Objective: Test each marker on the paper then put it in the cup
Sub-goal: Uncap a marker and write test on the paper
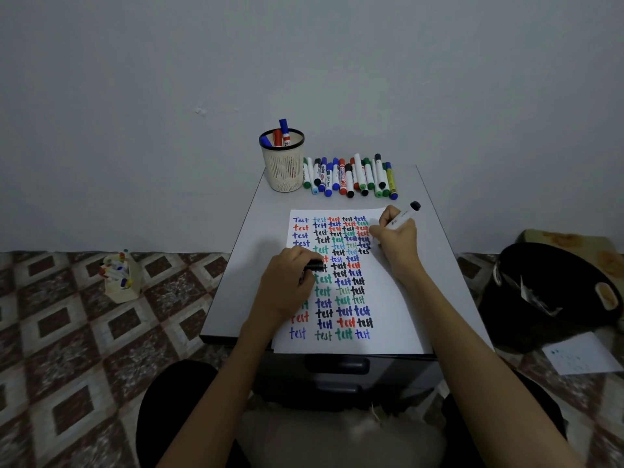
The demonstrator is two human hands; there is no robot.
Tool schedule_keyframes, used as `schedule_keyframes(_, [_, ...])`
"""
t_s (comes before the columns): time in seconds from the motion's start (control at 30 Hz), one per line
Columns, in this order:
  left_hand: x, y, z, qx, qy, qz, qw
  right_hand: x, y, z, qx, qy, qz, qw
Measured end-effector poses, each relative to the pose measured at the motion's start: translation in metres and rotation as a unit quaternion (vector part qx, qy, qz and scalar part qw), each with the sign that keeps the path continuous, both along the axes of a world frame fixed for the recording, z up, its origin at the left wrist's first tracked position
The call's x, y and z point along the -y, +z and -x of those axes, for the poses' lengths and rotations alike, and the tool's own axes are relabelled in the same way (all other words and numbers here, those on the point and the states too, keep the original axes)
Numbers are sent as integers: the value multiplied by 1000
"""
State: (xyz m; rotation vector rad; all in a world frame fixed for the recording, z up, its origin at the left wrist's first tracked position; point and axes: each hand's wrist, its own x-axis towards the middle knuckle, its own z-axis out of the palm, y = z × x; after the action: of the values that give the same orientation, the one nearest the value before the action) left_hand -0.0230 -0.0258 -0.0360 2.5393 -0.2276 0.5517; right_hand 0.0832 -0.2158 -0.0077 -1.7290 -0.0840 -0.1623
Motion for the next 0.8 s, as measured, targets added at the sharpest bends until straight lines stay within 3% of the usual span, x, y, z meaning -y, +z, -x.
schedule_keyframes(0.5, [-1, 0, -2, 3, -4, 1, 1000, -2, 0, 0, -12, 33, -7, 999])
schedule_keyframes(0.67, [-1, -1, -2, 11, -5, 5, 1000, 2, 2, -1, -6, 5, -95, 995])
schedule_keyframes(0.8, [-1, 4, 0, 17, -13, 79, 997, 6, 11, 1, 7, 22, -163, 986])
